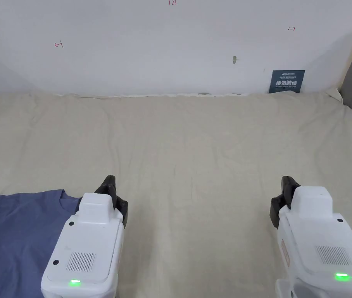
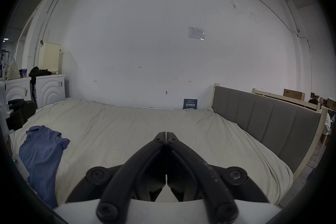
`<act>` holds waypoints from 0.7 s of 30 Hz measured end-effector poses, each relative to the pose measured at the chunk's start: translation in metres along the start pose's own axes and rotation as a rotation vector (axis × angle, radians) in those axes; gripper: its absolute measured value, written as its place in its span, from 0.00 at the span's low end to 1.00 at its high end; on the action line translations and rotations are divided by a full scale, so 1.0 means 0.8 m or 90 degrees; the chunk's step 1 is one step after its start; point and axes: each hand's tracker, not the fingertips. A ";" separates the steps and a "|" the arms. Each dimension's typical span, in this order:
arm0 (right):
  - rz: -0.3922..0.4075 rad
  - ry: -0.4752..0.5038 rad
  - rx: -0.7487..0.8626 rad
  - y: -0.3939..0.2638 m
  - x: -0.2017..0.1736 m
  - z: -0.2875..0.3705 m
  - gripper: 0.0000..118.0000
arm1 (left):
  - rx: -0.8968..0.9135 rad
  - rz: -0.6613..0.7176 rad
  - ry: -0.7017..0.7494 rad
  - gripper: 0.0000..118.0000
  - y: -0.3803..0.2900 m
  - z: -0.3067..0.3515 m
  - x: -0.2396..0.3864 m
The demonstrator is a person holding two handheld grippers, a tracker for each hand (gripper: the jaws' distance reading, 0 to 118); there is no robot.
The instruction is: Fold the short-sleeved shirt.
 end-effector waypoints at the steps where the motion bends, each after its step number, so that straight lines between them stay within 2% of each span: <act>1: 0.003 0.003 0.000 0.000 -0.001 -0.001 0.01 | -0.002 0.001 0.003 0.00 0.000 0.000 -0.001; 5: -0.001 0.026 0.001 0.006 -0.014 -0.009 0.01 | -0.008 0.013 0.030 0.00 0.000 0.003 -0.022; 9: 0.005 0.072 0.011 0.015 -0.048 -0.021 0.01 | -0.016 0.017 0.074 0.00 -0.003 0.013 -0.062; 21: 0.027 0.274 0.028 0.033 -0.217 -0.032 0.01 | -0.060 0.010 0.292 0.00 -0.026 0.091 -0.226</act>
